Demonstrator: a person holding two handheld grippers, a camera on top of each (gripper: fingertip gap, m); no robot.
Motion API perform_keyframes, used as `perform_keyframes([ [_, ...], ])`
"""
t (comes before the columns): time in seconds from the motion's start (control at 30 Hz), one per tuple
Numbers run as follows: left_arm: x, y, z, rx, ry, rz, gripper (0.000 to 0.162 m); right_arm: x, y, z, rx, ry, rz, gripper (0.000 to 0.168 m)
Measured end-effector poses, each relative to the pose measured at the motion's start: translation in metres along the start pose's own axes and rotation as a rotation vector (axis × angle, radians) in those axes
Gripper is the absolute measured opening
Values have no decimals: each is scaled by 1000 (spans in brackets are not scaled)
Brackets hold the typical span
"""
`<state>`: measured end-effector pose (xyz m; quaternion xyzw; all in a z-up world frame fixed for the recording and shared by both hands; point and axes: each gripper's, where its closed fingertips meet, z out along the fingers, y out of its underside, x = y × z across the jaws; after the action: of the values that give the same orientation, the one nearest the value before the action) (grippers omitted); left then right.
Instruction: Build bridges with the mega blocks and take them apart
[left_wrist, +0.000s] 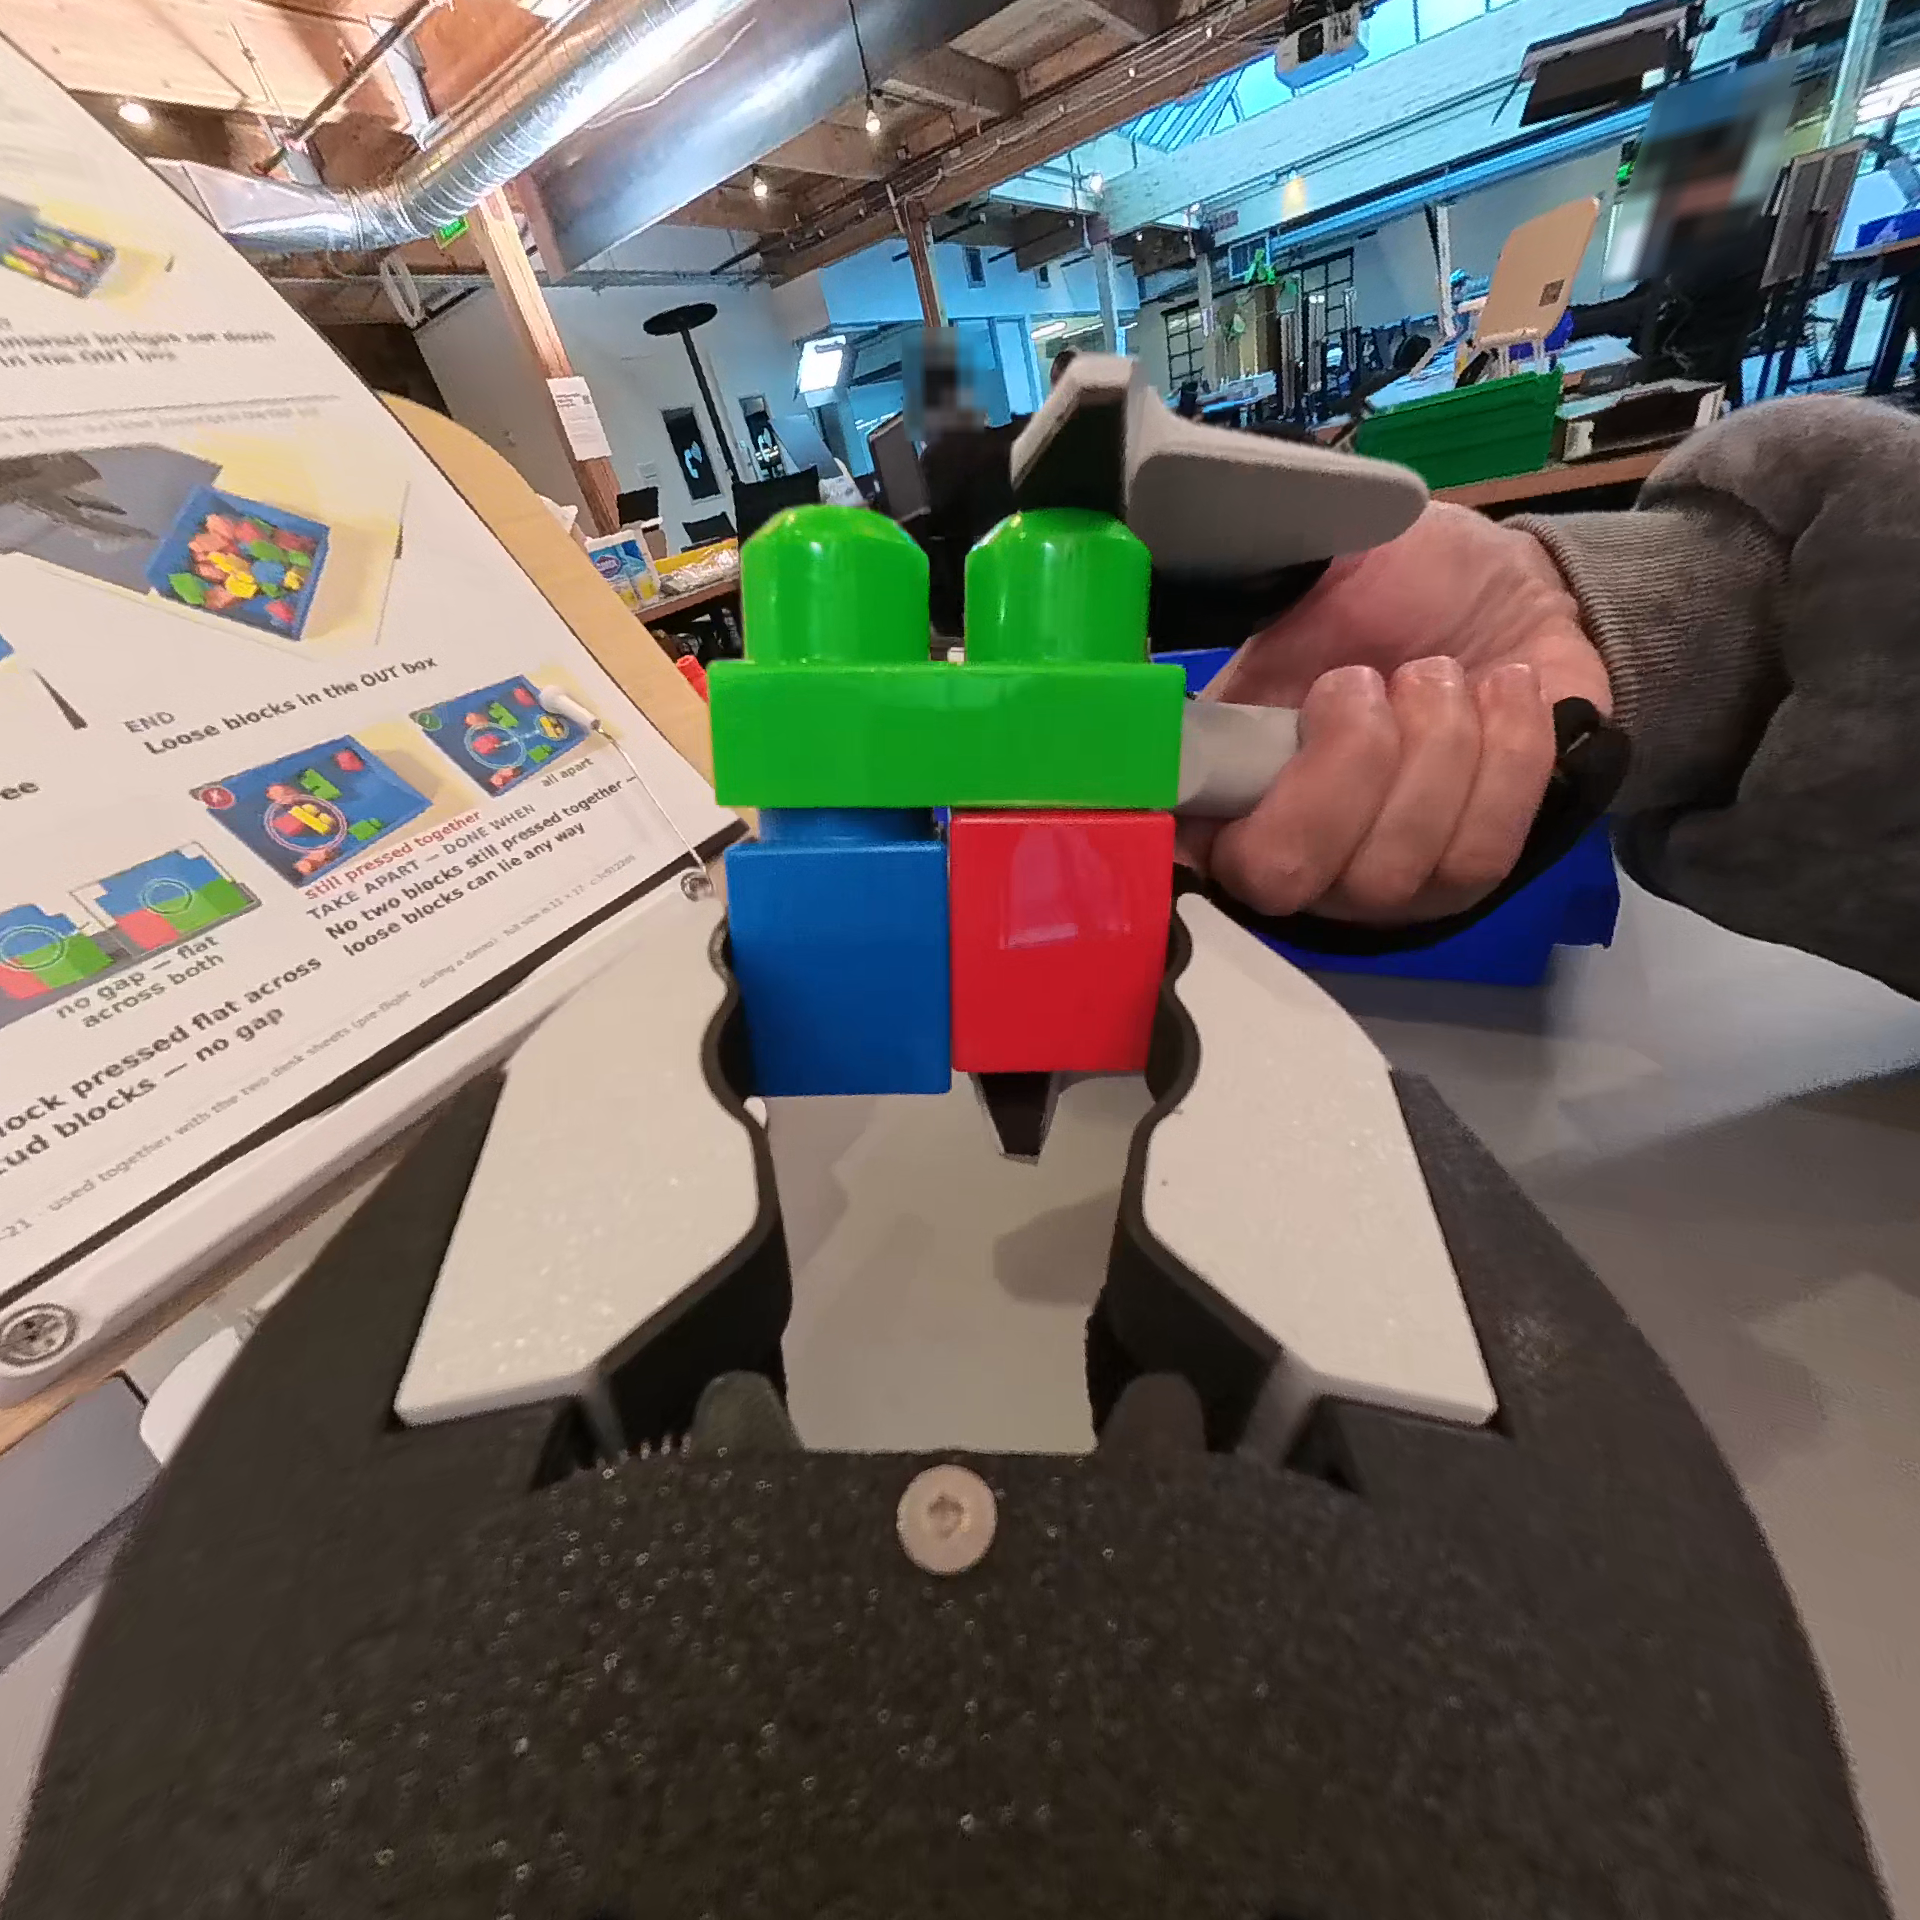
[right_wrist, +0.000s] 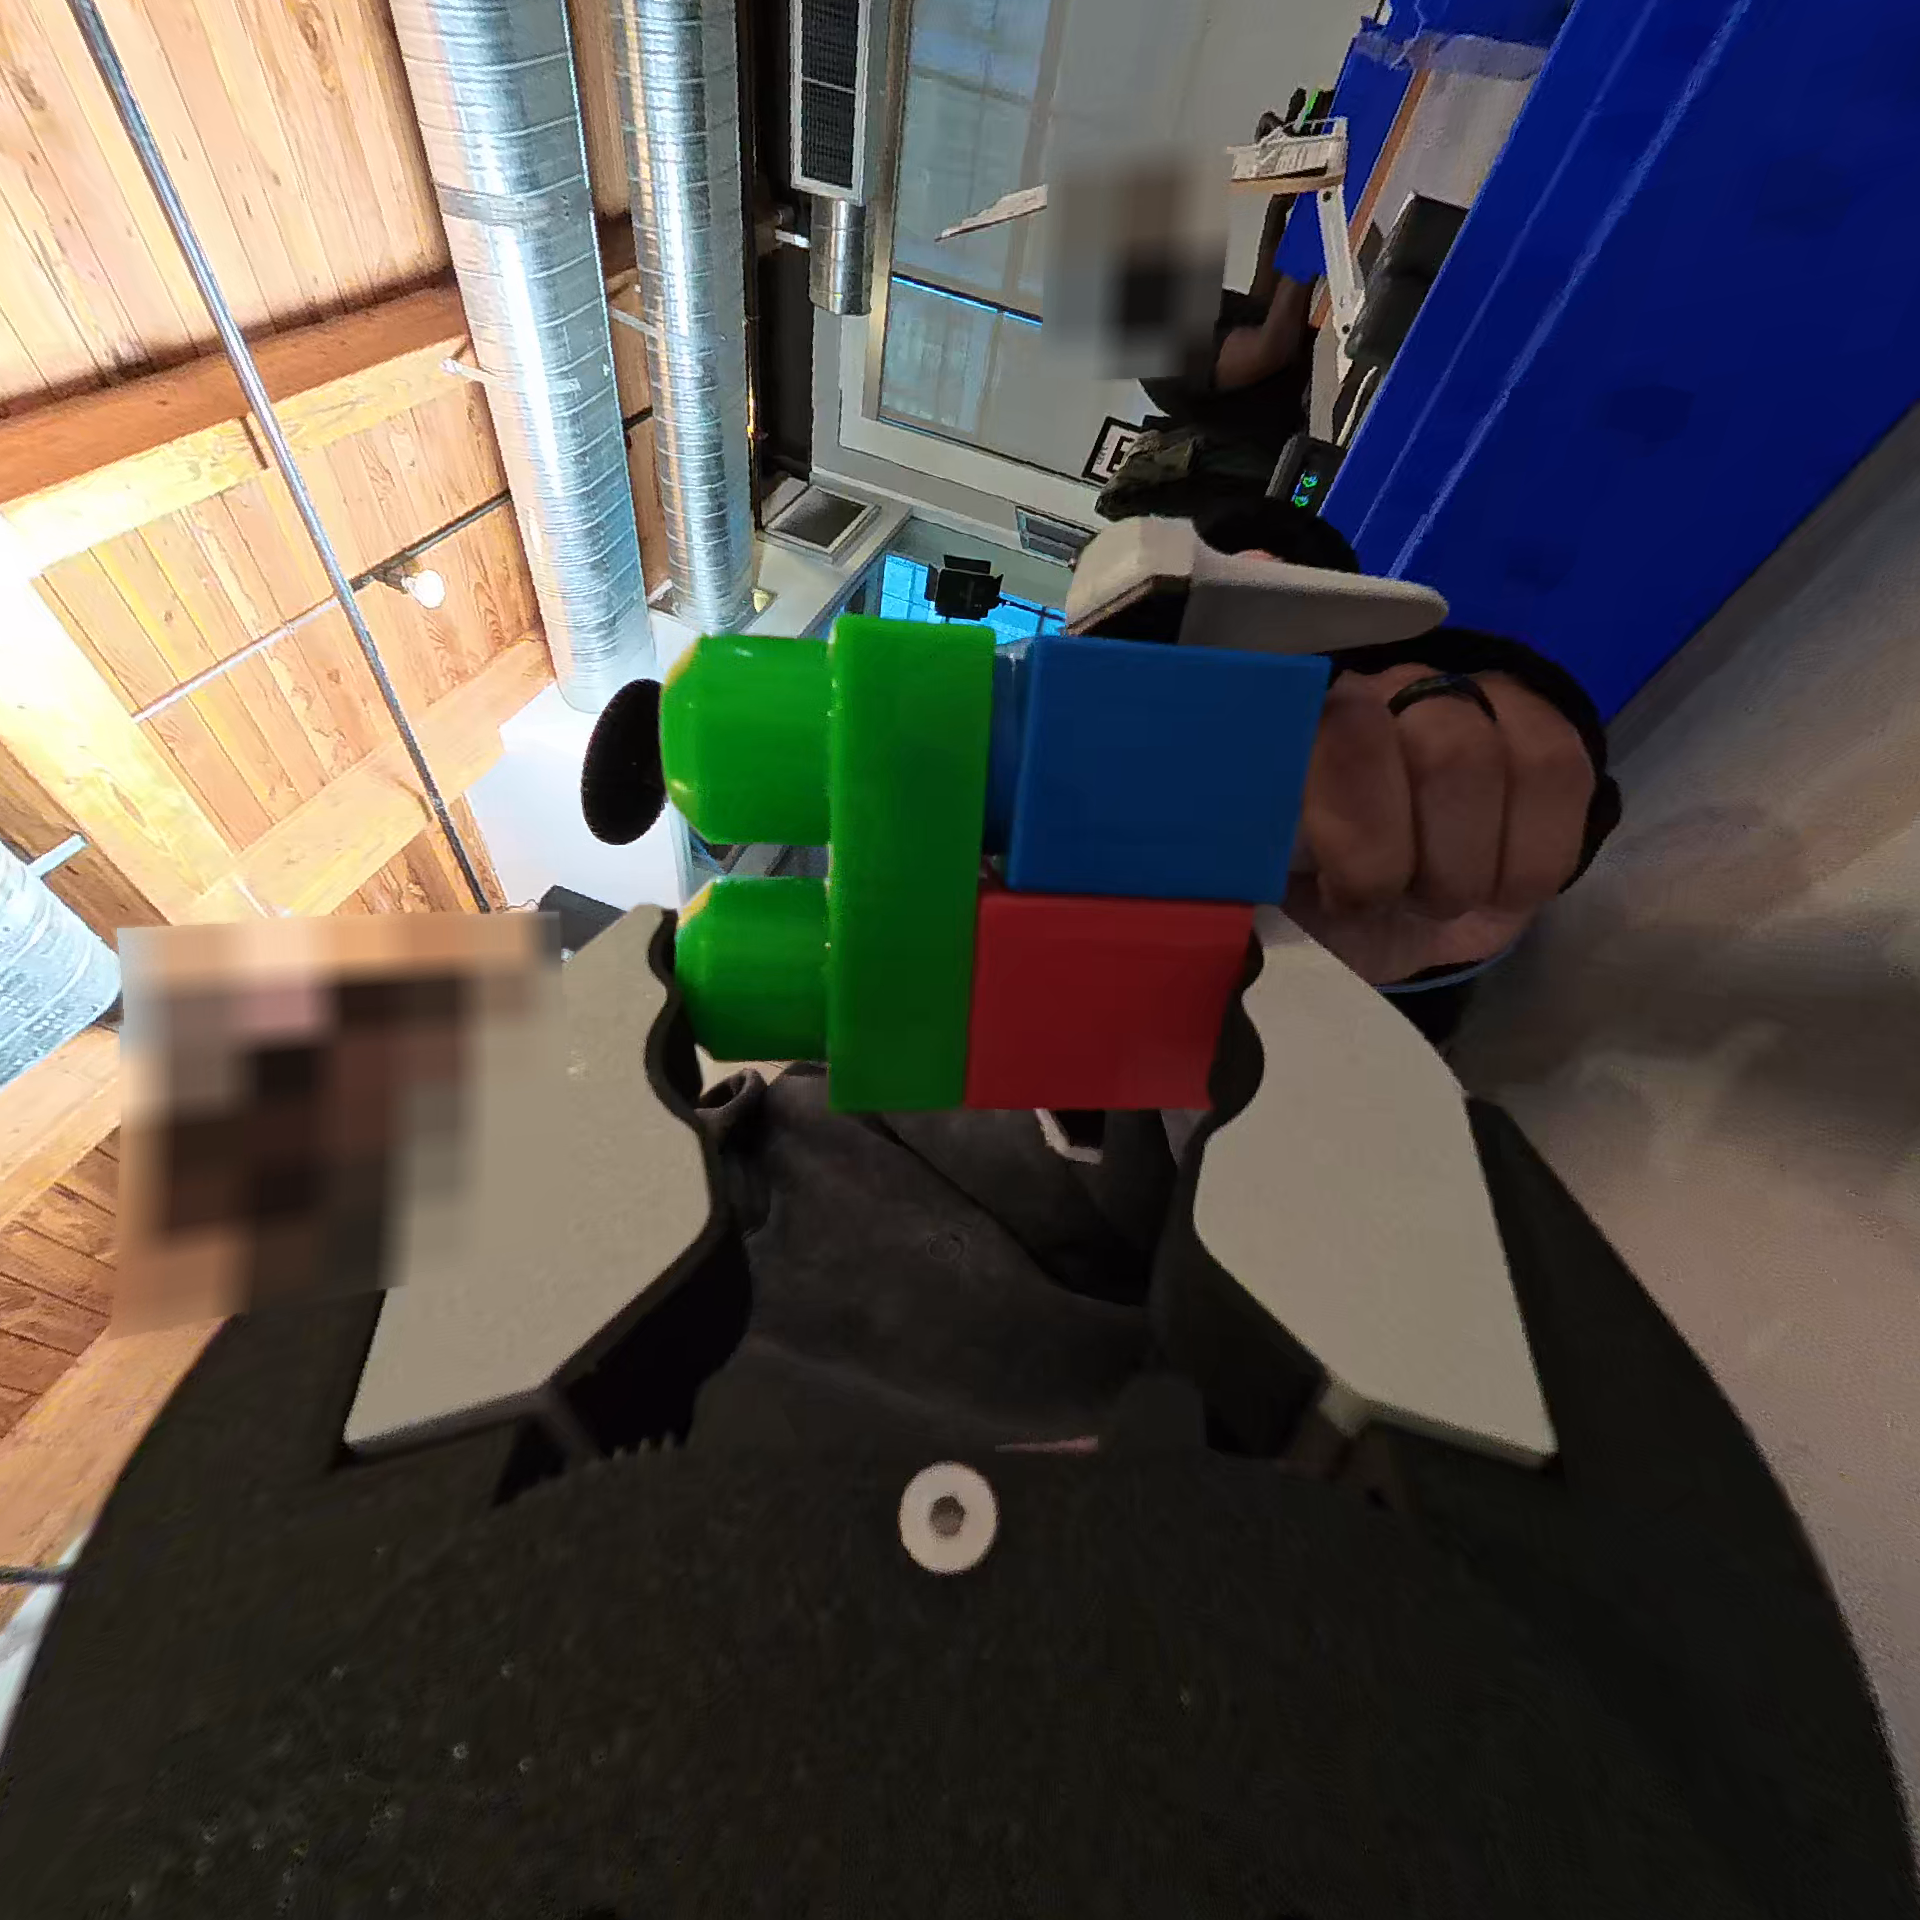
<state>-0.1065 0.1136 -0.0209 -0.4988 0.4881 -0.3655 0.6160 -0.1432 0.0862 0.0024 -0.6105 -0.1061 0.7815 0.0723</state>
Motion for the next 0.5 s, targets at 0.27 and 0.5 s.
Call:
perform_keyframes([
  [0.27,-5,-6,-4,16,-21,19,74,-10,-9,0,14,0,-32,112],
  [0.5,-7,-17,-10,52,-4,-12,74,2,-13,-4,25,-4,-6,118],
])
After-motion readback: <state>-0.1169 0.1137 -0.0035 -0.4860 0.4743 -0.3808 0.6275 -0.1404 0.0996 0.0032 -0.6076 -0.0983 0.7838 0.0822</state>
